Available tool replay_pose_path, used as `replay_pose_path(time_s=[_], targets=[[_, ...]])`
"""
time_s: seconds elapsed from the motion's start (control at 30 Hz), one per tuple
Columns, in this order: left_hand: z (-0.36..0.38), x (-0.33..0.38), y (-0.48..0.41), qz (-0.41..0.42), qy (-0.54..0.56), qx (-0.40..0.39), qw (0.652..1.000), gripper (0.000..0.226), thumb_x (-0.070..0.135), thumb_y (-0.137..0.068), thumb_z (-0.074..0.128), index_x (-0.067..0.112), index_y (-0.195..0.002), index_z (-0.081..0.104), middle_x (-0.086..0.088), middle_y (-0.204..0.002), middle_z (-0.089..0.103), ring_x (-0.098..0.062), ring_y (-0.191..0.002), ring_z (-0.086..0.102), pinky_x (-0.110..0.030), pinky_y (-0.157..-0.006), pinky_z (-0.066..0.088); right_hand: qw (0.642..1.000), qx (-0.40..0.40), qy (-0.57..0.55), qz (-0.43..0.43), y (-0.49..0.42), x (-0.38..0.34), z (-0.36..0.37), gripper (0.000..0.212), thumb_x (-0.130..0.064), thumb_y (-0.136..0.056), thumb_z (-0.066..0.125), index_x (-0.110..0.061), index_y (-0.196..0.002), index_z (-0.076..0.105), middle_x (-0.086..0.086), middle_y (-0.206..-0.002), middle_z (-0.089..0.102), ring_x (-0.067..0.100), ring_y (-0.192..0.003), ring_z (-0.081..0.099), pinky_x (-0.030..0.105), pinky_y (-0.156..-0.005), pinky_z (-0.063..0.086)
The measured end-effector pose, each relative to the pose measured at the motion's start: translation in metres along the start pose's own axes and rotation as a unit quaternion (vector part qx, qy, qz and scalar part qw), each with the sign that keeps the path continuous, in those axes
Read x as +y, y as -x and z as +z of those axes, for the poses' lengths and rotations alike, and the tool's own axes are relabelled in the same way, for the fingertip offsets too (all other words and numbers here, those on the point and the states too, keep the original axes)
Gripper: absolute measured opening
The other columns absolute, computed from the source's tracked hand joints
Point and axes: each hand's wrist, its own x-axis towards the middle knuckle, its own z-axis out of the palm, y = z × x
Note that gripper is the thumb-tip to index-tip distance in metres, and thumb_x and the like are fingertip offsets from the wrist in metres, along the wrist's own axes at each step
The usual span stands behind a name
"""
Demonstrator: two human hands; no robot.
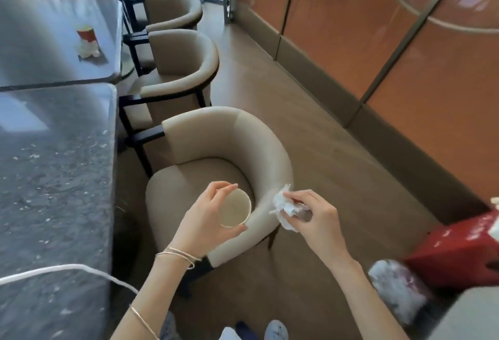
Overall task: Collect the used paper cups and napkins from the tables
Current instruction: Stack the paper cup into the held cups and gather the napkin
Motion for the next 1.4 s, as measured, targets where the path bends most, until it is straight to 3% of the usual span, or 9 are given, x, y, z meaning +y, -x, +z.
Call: replay_pose_path(time_s=[0.17,0.37,0.53,0.7,0.9,1.07,1.23,1.4], targets=[[0.054,0.071,-0.025,-0.023,0.028,0.038,0.999,0.076,0.051,-0.062,0.068,0.029,-0.13,0.044,0.025,-0.12,0.036,0.0,-0.103,0.046,-0.023,-0.084,0.043,1.0,-0.002,0.02,-0.015,-0.003,0.051,-0.083,0.03,-0.009,-0.07,0.079,-0.013,-0.097,0.069,-0.006,-0.091,0.066,0.002,-0.084,0.059,0.008,-0.072,0.043],[0.079,0.11,-0.062,-0.023,0.009,0.037,0.999,0.078,0.043,-0.064,0.078,0.027,-0.132,0.043,0.017,-0.129,0.04,-0.005,-0.113,0.047,-0.032,-0.09,0.047,0.999,0.007,0.026,-0.031,-0.027,0.091,-0.132,0.03,-0.002,-0.069,0.079,-0.01,-0.096,0.069,-0.005,-0.09,0.066,0.005,-0.083,0.06,0.016,-0.071,0.047],[0.097,0.113,-0.096,-0.036,-0.007,0.029,0.999,0.077,0.039,-0.064,0.079,0.024,-0.132,0.044,0.012,-0.129,0.042,-0.009,-0.118,0.042,-0.034,-0.096,0.042,0.999,-0.016,0.006,-0.028,-0.053,0.12,-0.136,0.032,-0.004,-0.069,0.08,-0.011,-0.098,0.069,-0.007,-0.091,0.065,0.003,-0.083,0.059,0.013,-0.072,0.046],[0.118,0.107,-0.154,-0.041,-0.016,0.021,0.999,0.08,0.041,-0.065,0.079,0.023,-0.133,0.043,0.011,-0.128,0.042,-0.009,-0.118,0.041,-0.025,-0.093,0.04,0.999,-0.028,0.002,-0.033,-0.106,0.158,-0.145,0.033,-0.005,-0.07,0.08,-0.012,-0.1,0.069,-0.007,-0.092,0.065,0.001,-0.086,0.059,0.01,-0.075,0.046],[0.122,0.107,-0.259,-0.039,-0.007,0.04,0.998,0.08,0.042,-0.064,0.08,0.023,-0.133,0.043,0.011,-0.126,0.042,-0.008,-0.113,0.042,-0.022,-0.091,0.038,0.998,-0.033,0.008,-0.053,-0.216,0.197,-0.165,0.03,-0.006,-0.07,0.08,-0.012,-0.098,0.069,-0.005,-0.092,0.066,0.005,-0.084,0.06,0.018,-0.074,0.049],[0.112,0.105,-0.344,-0.031,-0.009,0.064,0.997,0.08,0.04,-0.065,0.08,0.019,-0.133,0.044,0.007,-0.128,0.043,-0.007,-0.111,0.042,-0.016,-0.091,0.032,0.995,-0.04,0.004,-0.091,-0.315,0.213,-0.169,0.032,-0.01,-0.069,0.081,-0.015,-0.097,0.069,-0.008,-0.091,0.065,0.003,-0.083,0.059,0.009,-0.074,0.045],[0.111,0.09,-0.397,-0.058,-0.041,0.079,0.994,0.081,0.04,-0.066,0.079,0.015,-0.134,0.043,0.002,-0.129,0.044,-0.014,-0.115,0.043,-0.027,-0.095,0.04,0.992,-0.072,-0.012,-0.105,-0.381,0.237,-0.154,0.03,-0.011,-0.069,0.081,-0.014,-0.096,0.069,-0.007,-0.09,0.065,0.003,-0.08,0.059,0.013,-0.072,0.047],[0.114,0.065,-0.437,-0.111,-0.035,0.102,0.988,0.081,0.039,-0.065,0.08,0.014,-0.132,0.044,0.004,-0.127,0.044,-0.012,-0.113,0.045,-0.019,-0.095,0.033,0.984,-0.131,-0.045,-0.114,-0.445,0.263,-0.125,0.029,-0.01,-0.07,0.08,-0.014,-0.097,0.069,-0.005,-0.089,0.065,0.009,-0.079,0.06,0.025,-0.07,0.049]])
